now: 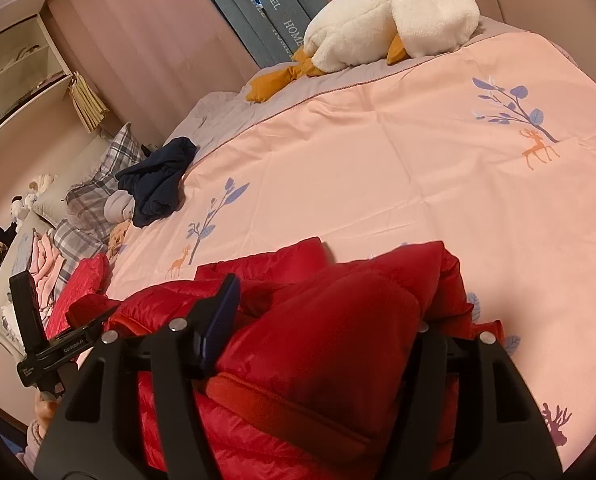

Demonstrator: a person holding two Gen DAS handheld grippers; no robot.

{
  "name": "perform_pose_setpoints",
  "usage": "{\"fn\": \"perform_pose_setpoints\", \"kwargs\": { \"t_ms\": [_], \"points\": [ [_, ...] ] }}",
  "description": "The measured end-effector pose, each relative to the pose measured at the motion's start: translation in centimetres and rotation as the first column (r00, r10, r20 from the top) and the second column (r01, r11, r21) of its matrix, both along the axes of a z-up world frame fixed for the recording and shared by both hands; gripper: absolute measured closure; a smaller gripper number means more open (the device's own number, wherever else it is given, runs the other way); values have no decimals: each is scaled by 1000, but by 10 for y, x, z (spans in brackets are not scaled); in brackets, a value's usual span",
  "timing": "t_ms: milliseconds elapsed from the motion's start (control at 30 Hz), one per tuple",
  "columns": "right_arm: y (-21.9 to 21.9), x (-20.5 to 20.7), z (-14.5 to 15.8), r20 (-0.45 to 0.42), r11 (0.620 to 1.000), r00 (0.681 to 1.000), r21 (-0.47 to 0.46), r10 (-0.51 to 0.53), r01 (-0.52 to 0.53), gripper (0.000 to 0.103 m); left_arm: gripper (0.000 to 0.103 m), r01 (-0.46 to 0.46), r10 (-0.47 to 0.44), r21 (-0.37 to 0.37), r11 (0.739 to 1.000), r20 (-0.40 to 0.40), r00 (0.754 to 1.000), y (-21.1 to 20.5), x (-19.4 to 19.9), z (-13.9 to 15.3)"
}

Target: Fold large clothes

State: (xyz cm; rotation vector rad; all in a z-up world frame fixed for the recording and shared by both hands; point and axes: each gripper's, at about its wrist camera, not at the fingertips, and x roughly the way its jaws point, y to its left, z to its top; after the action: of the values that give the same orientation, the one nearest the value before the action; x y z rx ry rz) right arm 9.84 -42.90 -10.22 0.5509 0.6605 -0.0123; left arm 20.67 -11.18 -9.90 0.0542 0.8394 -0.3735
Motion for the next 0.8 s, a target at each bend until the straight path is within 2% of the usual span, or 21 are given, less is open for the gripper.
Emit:
{"fn": "perform_pose_setpoints", "kwargs": {
  "t_ms": [233, 400, 800],
  "points": [
    [1, 1, 0, 1, 1000, 1000, 4, -1, 1, 38, 20, -7, 7, -16, 1000, 3, 1000, 1, 1, 2],
    [0, 3, 1, 6, 1000, 1000, 8, -4, 4, 34, 13, -17, 17, -21, 1000, 16, 1000, 1, 1, 3],
    [-1, 8, 0, 12, 1000, 1000, 20, -11, 11, 29, 12, -21, 21, -28, 999, 17, 1000, 2, 3, 3]
  ]
}}
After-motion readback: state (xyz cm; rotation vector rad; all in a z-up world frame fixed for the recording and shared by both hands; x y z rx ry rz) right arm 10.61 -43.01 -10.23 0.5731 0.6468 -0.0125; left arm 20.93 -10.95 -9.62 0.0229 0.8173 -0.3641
